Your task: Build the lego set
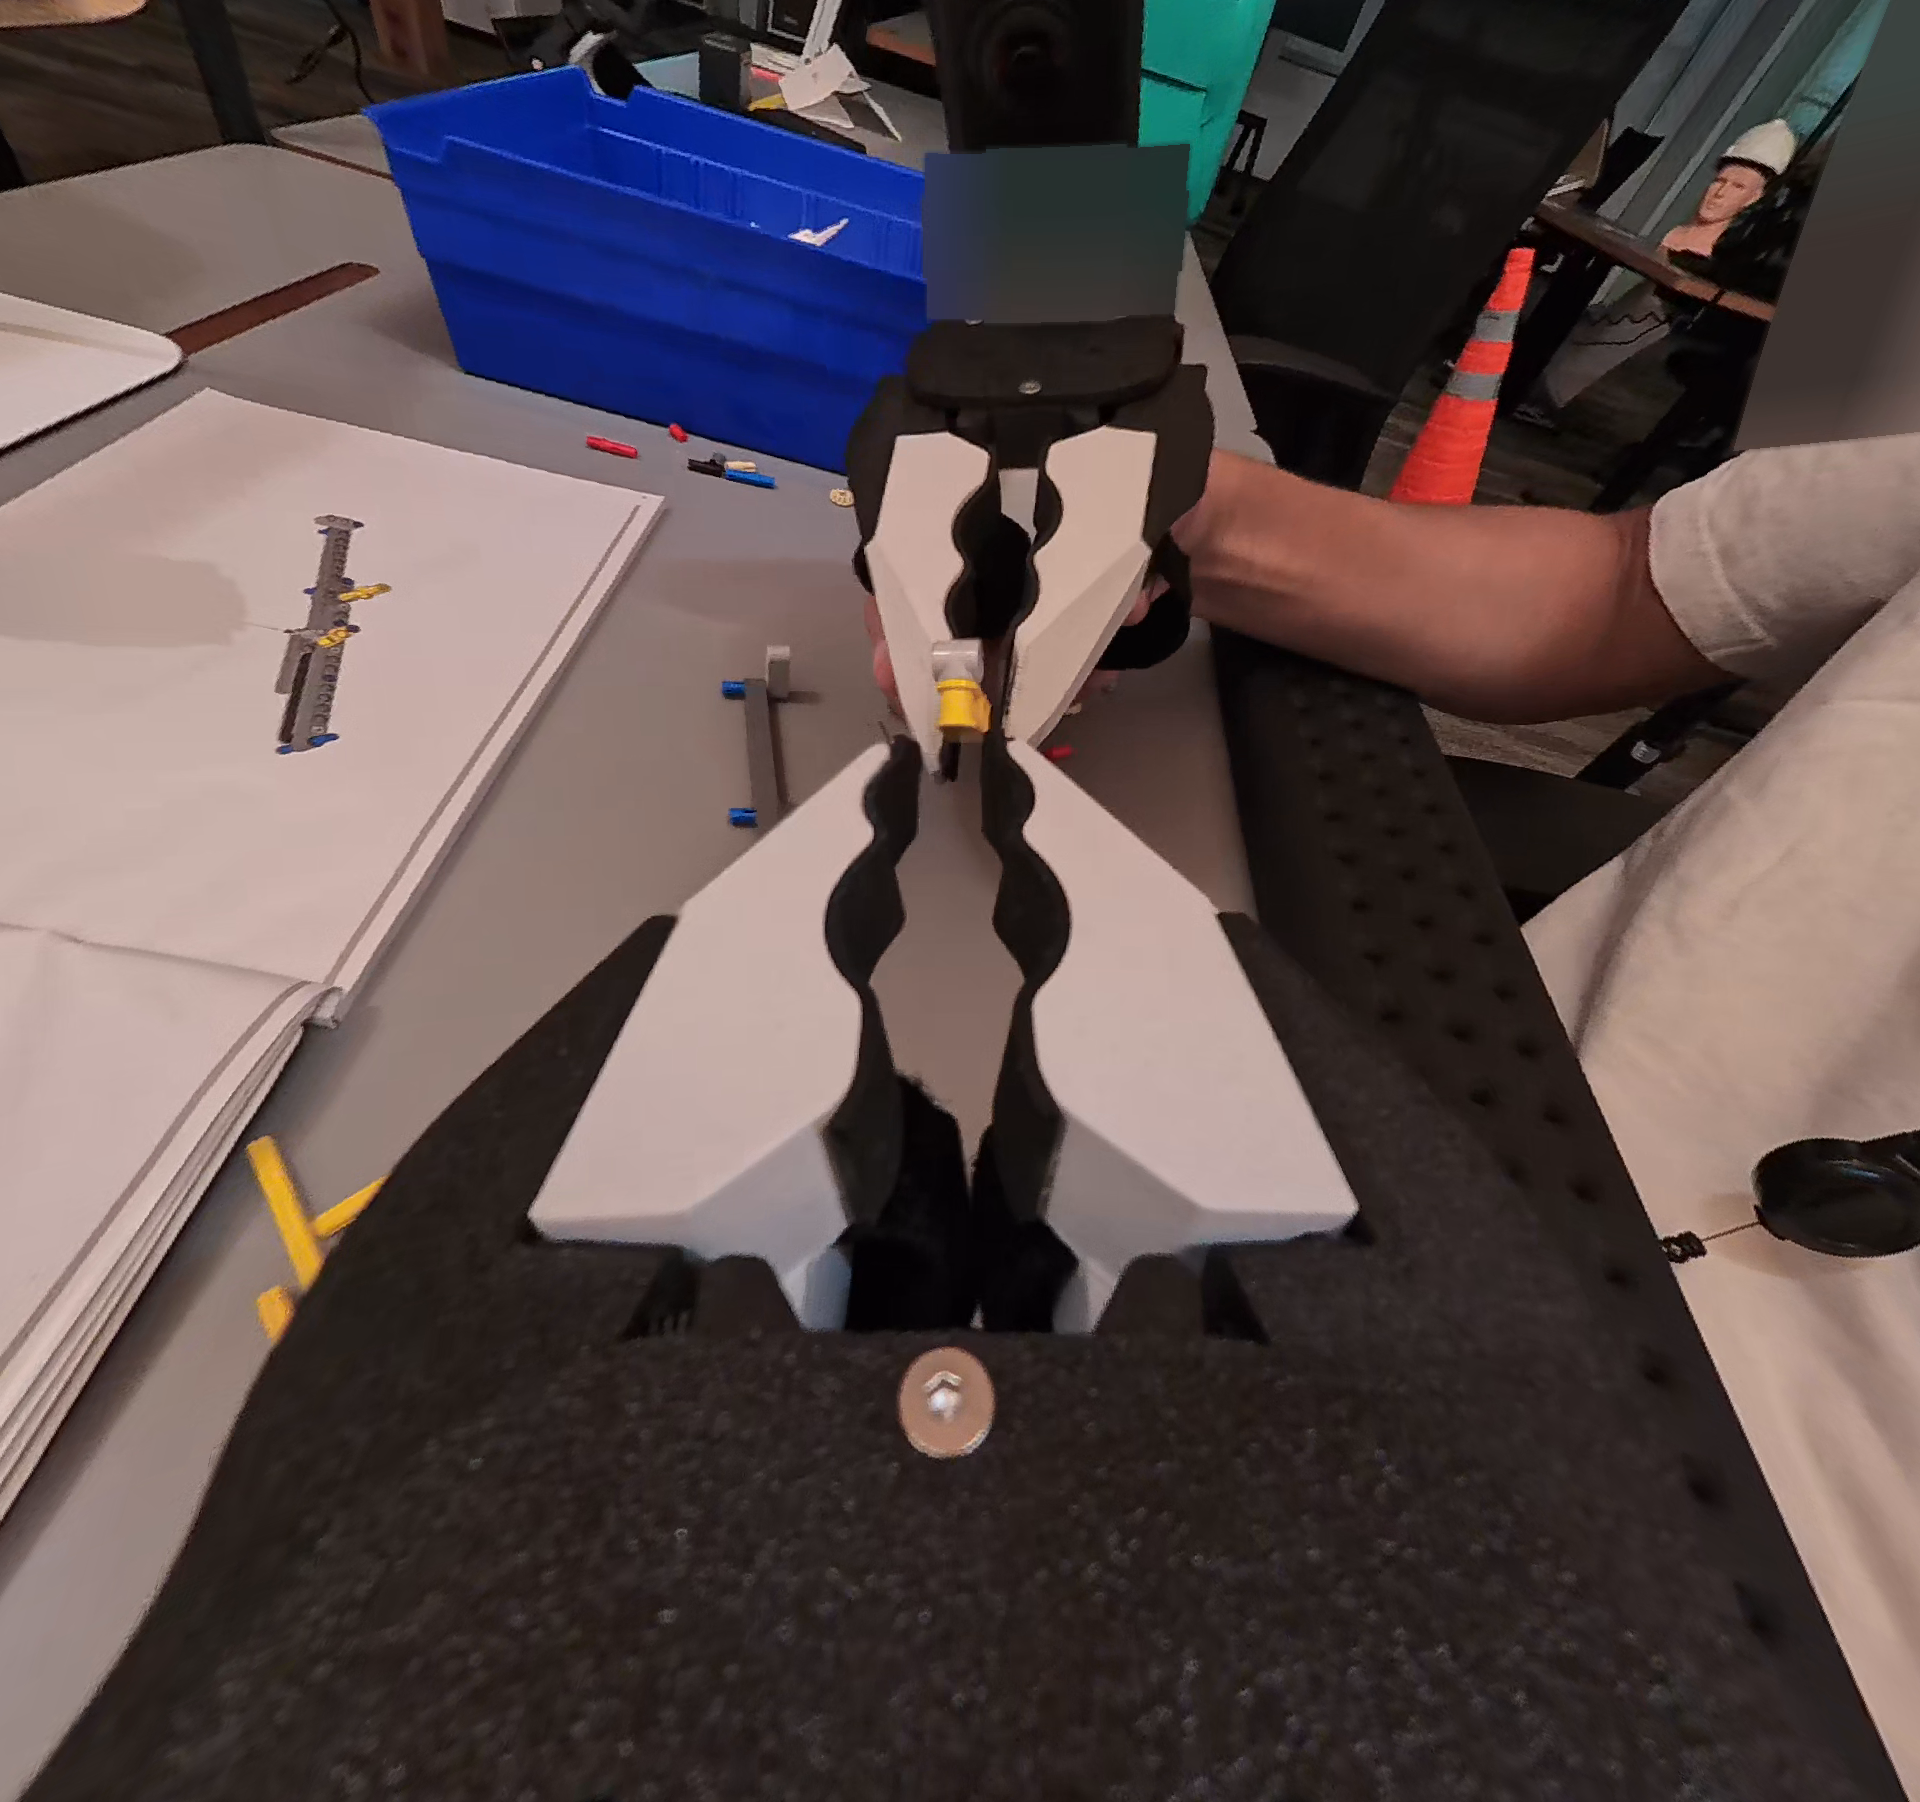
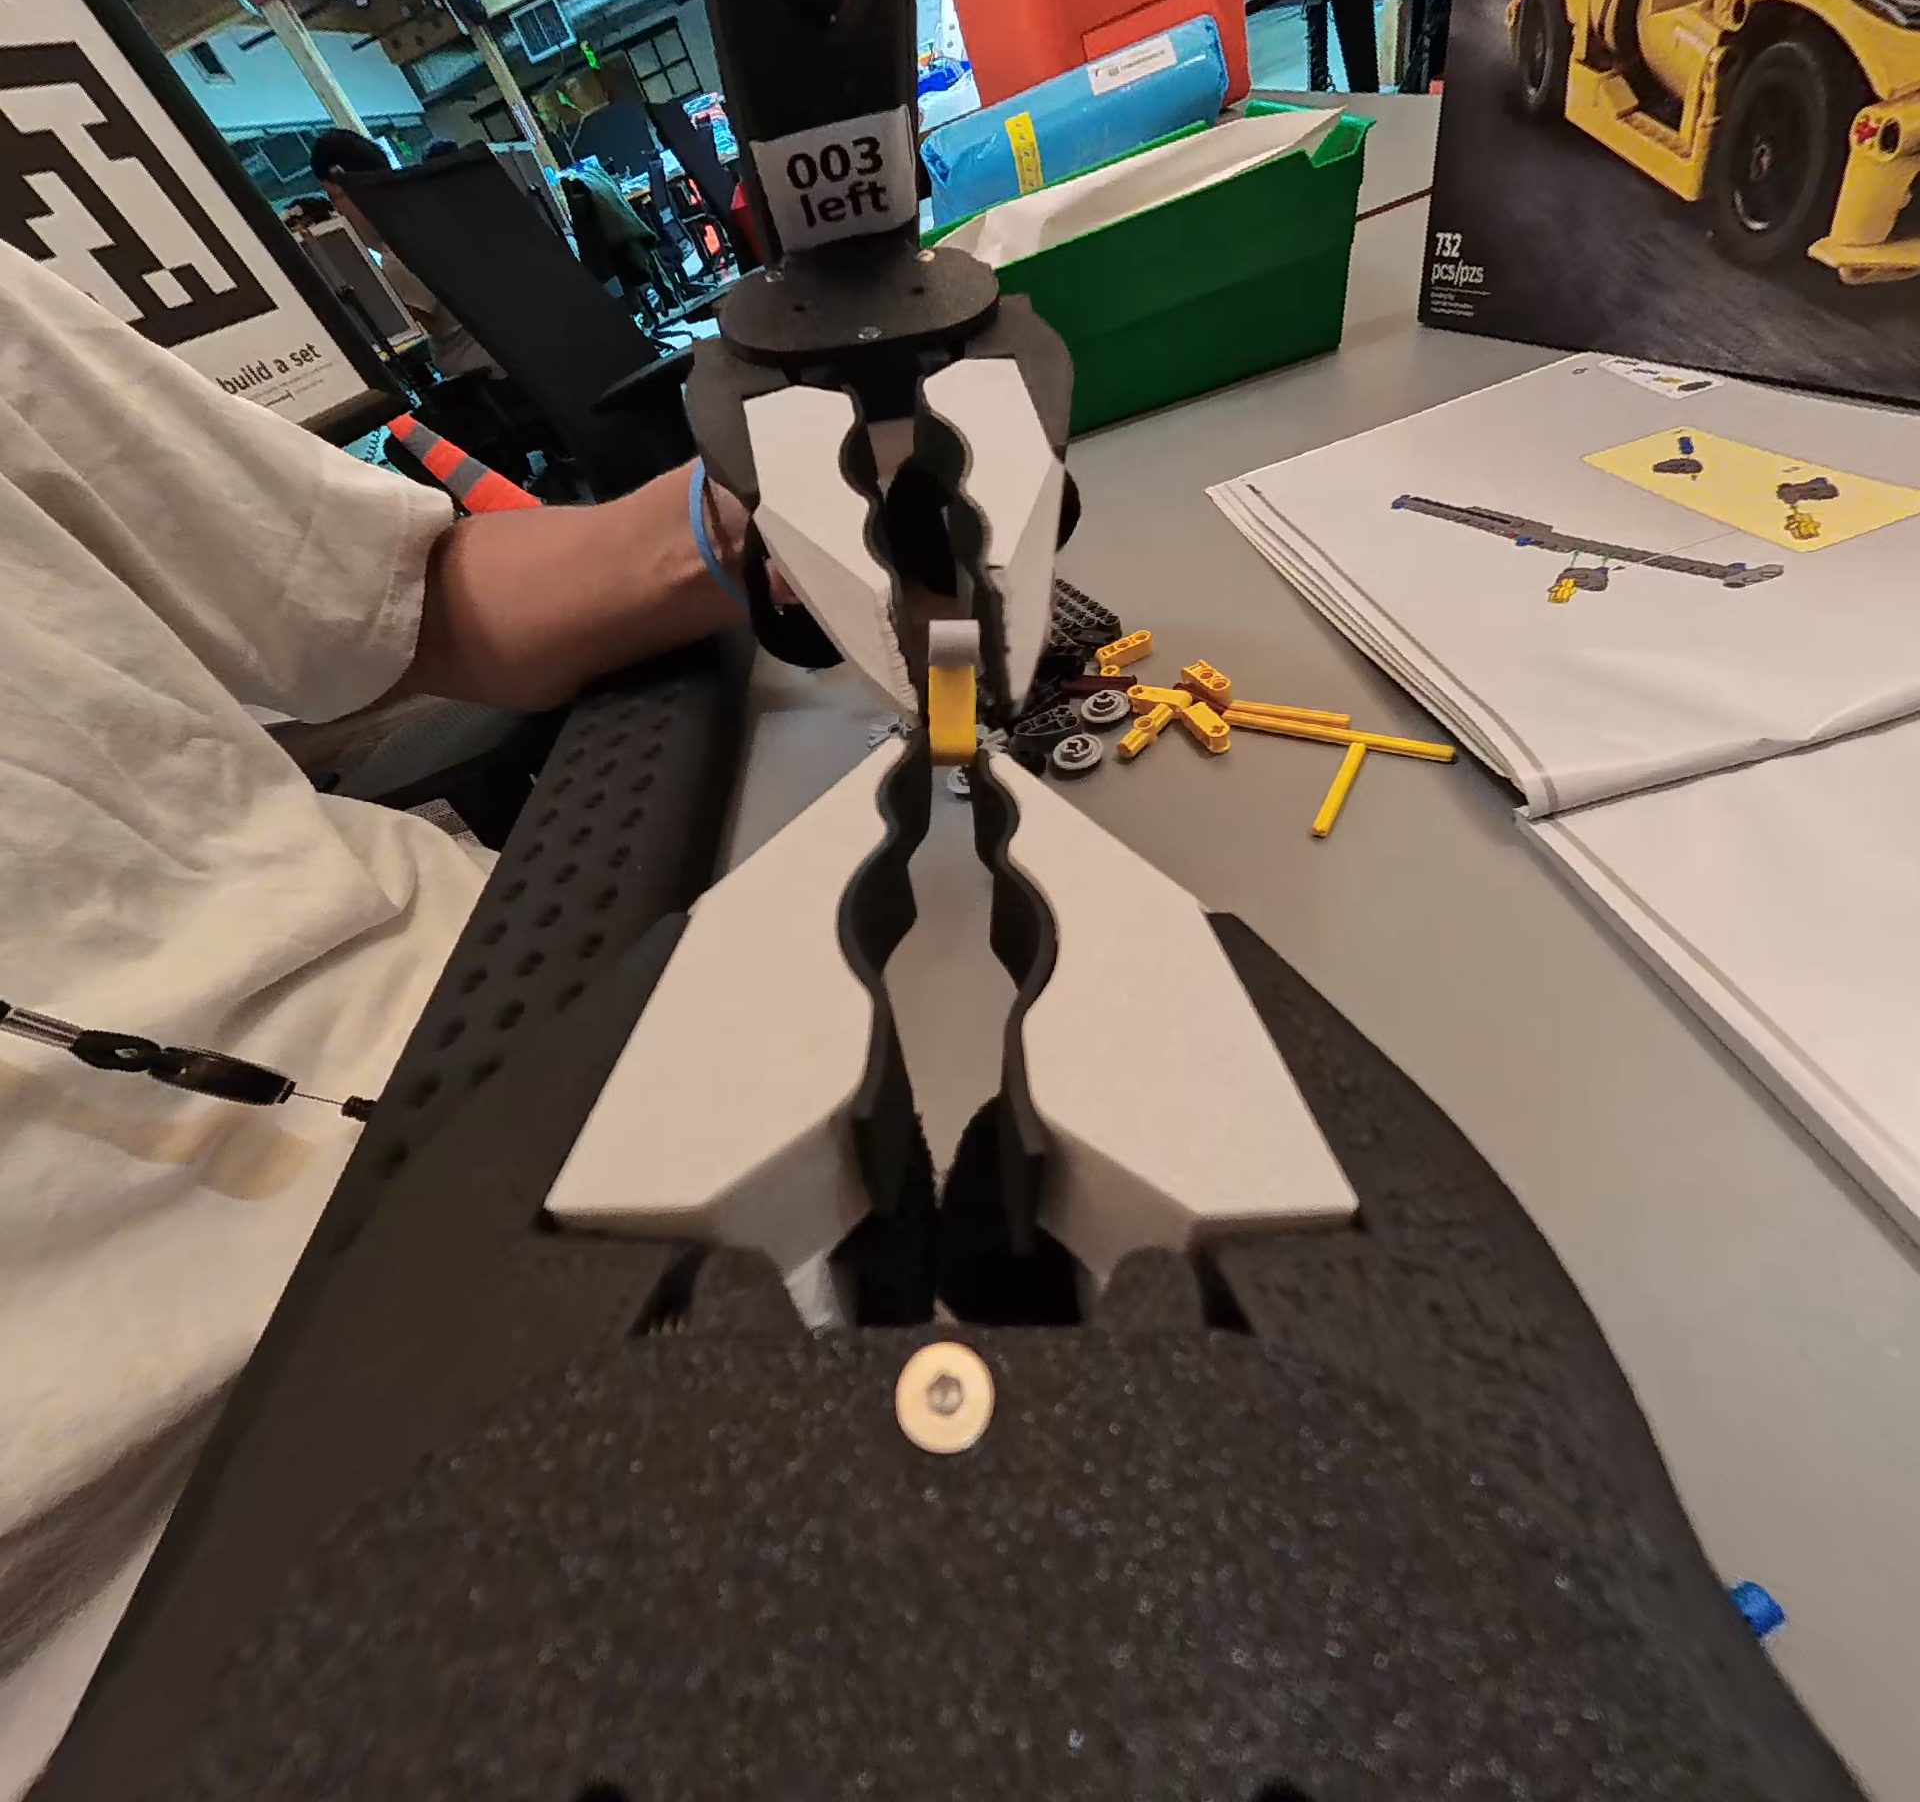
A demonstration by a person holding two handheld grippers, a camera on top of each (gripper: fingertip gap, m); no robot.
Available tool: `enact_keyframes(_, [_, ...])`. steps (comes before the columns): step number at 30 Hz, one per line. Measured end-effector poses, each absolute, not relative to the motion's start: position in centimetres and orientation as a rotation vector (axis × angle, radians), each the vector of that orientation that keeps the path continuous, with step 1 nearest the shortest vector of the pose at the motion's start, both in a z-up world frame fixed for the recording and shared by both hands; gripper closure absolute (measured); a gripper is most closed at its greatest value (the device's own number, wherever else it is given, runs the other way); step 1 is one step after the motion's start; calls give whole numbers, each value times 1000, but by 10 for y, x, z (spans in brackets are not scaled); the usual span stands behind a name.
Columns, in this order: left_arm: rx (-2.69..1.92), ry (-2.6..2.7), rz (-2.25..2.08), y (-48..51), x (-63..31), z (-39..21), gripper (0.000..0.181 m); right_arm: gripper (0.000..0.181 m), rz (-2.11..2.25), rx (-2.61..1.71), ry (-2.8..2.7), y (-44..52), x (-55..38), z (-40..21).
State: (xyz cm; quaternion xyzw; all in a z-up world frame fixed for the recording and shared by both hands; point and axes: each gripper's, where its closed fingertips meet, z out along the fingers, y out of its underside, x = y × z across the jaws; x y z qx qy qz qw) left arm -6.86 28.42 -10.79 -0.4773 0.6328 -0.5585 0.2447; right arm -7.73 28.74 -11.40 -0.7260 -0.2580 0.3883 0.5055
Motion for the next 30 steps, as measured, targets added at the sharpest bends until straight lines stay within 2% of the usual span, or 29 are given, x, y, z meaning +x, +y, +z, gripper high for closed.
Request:
enact_keyframes(2, [-1298,1732,-1544,281,-69,-108,176,174,911,-1757,-634,288,-77,-115])
enact_keyframes(8, [-1307,1749,-1545,278,-68,-113,170,174,864,-1787,-686,285,-77,-122])
enact_keyframes(14, [-1325,1799,-1466,277,-66,-123,175,174,817,-1860,-725,284,-75,-134])
enact_keyframes(19, [-1461,1805,-1311,283,-72,-149,175,122,379,-2109,-946,289,-23,-180])
enact_keyframes(25, [-1465,1900,-1170,275,-66,-170,175,120,360,-2180,-1254,293,-30,-214])
enact_keyframes(27, [-1431,1915,-1137,275,-61,-172,175,128,364,-2112,-1285,299,-32,-207])
enact_keyframes(30, [-1291,1942,-1020,273,-58,-174,175,131,462,-2047,-1281,301,-38,-196])
